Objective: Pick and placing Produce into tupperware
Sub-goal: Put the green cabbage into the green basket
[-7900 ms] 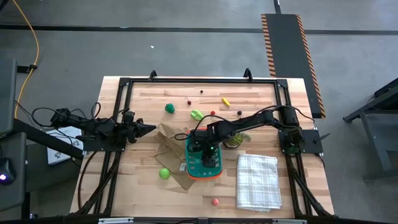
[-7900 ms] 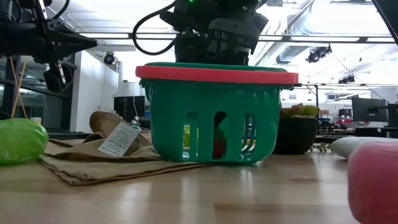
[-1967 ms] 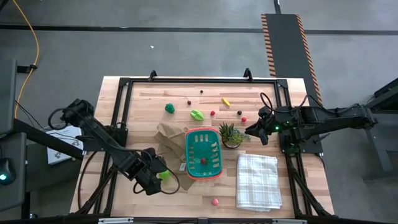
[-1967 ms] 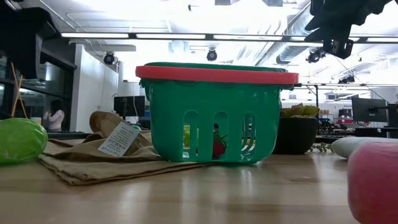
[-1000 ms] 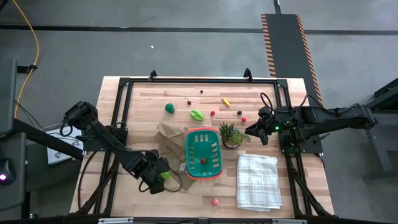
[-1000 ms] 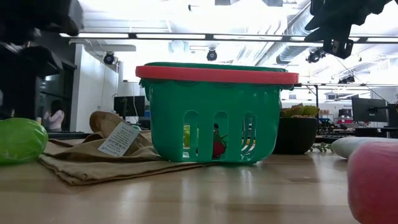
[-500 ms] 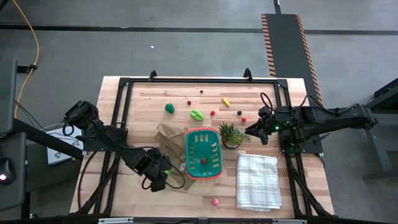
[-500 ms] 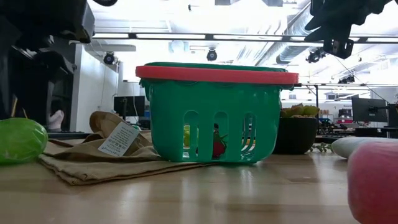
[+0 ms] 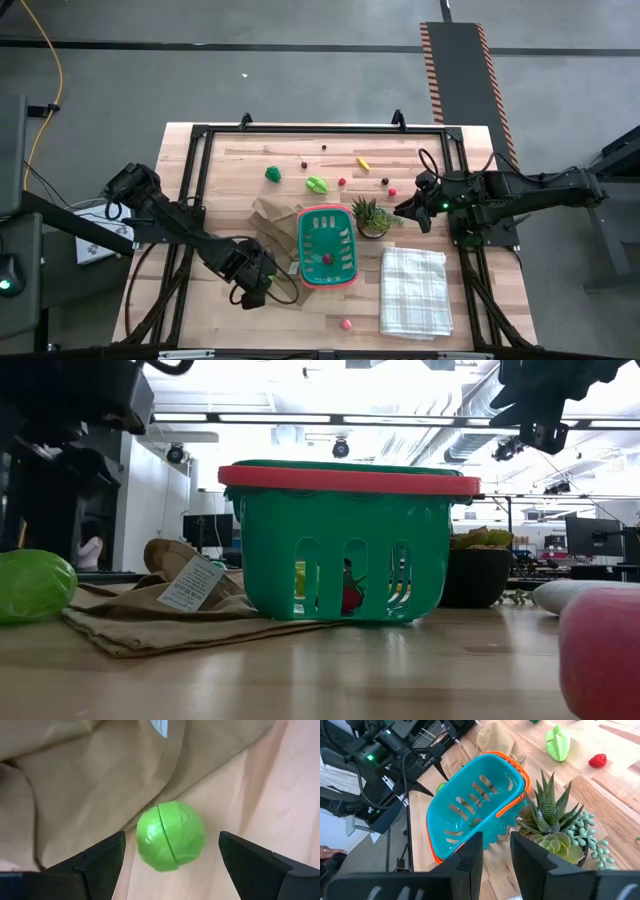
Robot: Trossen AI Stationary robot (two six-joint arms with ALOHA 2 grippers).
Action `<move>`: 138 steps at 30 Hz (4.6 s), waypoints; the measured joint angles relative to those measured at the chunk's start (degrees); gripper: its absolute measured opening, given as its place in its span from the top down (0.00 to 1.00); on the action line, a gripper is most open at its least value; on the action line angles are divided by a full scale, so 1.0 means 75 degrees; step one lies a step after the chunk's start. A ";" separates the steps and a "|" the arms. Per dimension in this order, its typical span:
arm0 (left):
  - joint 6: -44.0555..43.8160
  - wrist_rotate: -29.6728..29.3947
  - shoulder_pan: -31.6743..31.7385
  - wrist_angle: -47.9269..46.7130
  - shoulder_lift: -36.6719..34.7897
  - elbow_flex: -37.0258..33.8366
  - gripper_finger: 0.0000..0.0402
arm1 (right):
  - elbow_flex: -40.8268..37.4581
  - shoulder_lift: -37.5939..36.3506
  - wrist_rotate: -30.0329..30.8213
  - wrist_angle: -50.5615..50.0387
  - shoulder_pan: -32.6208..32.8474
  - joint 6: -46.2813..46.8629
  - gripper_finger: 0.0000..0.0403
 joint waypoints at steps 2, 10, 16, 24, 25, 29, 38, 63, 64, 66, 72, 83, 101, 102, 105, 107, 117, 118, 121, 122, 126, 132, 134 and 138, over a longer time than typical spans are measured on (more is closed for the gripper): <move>0.0006 0.0072 -0.0005 -0.0043 0.0074 -0.0007 0.23 | 0.0000 0.0000 0.0000 0.0000 0.0001 0.0000 0.78; -0.0037 0.0004 0.0001 0.0145 0.0148 -0.0003 0.23 | 0.0003 -0.0001 0.0000 0.0026 0.0001 -0.0058 0.78; -0.0140 0.0196 -0.0005 0.0315 0.0262 -0.0159 0.23 | 0.0003 -0.0002 0.0000 0.0034 -0.0001 -0.0058 0.78; -0.0238 0.0079 -0.0002 0.0379 0.0268 -0.0152 0.23 | 0.0003 0.0000 0.0000 0.0041 -0.0001 -0.0061 0.78; -0.0238 0.0081 -0.0004 0.0417 0.0311 -0.0147 0.23 | 0.0003 0.0000 0.0000 0.0041 0.0001 -0.0061 0.78; -0.0207 0.0114 -0.0005 0.0503 0.0409 -0.0137 0.23 | 0.0003 0.0000 0.0000 0.0044 0.0000 -0.0061 0.78; -0.0329 0.0074 -0.0005 0.0589 0.0475 -0.0143 0.23 | 0.0003 0.0000 0.0000 0.0044 -0.0001 -0.0059 0.78; -0.0474 0.0045 -0.0002 0.0566 0.0475 -0.0143 0.23 | 0.0003 0.0000 0.0000 0.0044 0.0000 -0.0090 0.78; -0.0474 0.0039 -0.0002 0.0566 0.0475 -0.0143 0.23 | 0.0003 0.0000 0.0000 0.0044 0.0001 -0.0089 0.78; -0.0474 0.0018 -0.0002 0.0563 0.0475 -0.0143 0.23 | 0.0003 0.0000 0.0000 0.0042 -0.0001 -0.0088 0.78; -0.0474 -0.0011 -0.0002 0.0563 0.0475 -0.0143 0.23 | 0.0003 0.0000 0.0001 0.0044 -0.0001 -0.0119 0.78; -0.0477 -0.0008 -0.0002 0.0574 0.0475 -0.0143 0.40 | 0.0003 0.0000 0.0003 0.0044 -0.0001 -0.0143 0.78; -0.0517 -0.0001 -0.0002 0.0575 0.0475 -0.0143 0.43 | -0.0006 0.0000 0.0003 0.0041 -0.0001 -0.0149 0.78; -0.0530 0.0020 -0.0002 0.0575 0.0475 -0.0143 0.44 | -0.0005 0.0000 0.0003 0.0041 -0.0001 -0.0149 0.78; -0.0537 0.0024 -0.0002 0.0578 0.0475 -0.0143 0.43 | -0.0005 0.0000 0.0002 0.0041 0.0000 -0.0203 0.78; -0.0563 0.0030 -0.0002 0.0578 0.0475 -0.0143 0.42 | -0.0005 0.0000 0.0003 0.0041 -0.0001 -0.0204 0.78; -0.0585 0.0050 -0.0002 0.0592 0.0475 -0.0143 0.43 | -0.0006 0.0000 0.0003 0.0041 -0.0001 -0.0204 0.78; -0.0588 0.0050 -0.0002 0.0592 0.0475 -0.0143 0.43 | -0.0006 0.0000 0.0003 0.0041 0.0000 -0.0204 0.78; -0.0588 0.0050 -0.0002 0.0595 0.0475 -0.0143 0.42 | -0.0006 0.0000 0.0002 0.0041 0.0001 -0.0204 0.78; -0.0588 0.0050 -0.0002 0.0595 0.0475 -0.0143 0.42 | -0.0006 0.0000 0.0001 0.0041 0.0000 -0.0204 0.78; -0.0588 0.0050 -0.0005 0.0598 0.0475 -0.0143 0.41 | -0.0006 0.0000 0.0003 0.0041 -0.0001 -0.0204 0.78; -0.0591 0.0052 -0.0002 0.0598 0.0475 -0.0143 0.42 | -0.0004 0.0000 0.0003 0.0041 0.0000 -0.0203 0.78; -0.0591 0.0053 -0.0002 0.0598 0.0475 -0.0143 0.41 | -0.0004 0.0000 0.0003 0.0041 -0.0001 -0.0204 0.78; -0.0591 0.0053 -0.0002 0.0599 0.0475 -0.0143 0.41 | -0.0006 0.0000 0.0003 0.0041 0.0001 -0.0201 0.78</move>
